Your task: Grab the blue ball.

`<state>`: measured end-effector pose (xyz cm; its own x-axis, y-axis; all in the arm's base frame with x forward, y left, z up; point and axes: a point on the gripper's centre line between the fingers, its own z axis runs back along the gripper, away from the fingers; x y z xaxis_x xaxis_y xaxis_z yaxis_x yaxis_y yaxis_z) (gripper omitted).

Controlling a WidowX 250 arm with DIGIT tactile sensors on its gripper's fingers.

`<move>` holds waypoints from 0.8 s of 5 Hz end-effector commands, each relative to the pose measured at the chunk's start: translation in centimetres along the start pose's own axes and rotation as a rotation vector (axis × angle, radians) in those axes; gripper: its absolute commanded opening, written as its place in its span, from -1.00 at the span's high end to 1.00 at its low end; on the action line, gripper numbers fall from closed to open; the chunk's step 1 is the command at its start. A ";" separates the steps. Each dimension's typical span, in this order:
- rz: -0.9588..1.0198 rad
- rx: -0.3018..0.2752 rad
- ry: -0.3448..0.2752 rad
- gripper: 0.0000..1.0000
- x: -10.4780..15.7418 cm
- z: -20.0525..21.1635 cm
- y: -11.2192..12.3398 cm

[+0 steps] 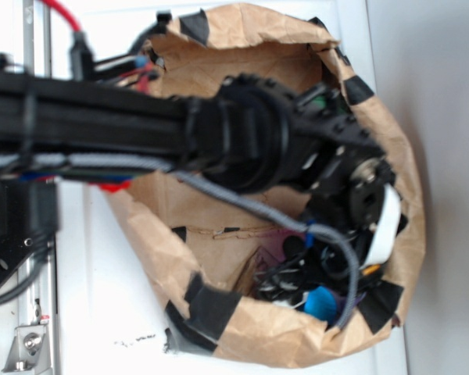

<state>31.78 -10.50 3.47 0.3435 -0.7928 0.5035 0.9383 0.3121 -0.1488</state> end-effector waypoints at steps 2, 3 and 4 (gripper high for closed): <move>-0.208 -0.043 -0.012 -1.00 3.5 1.0 -5.9; -0.233 -0.027 -0.010 -1.00 3.6 1.3 -7.0; -0.222 -0.029 0.018 -1.00 3.5 0.1 -6.7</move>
<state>27.87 -12.89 4.21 0.1895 -0.8465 0.4975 0.9818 0.1574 -0.1062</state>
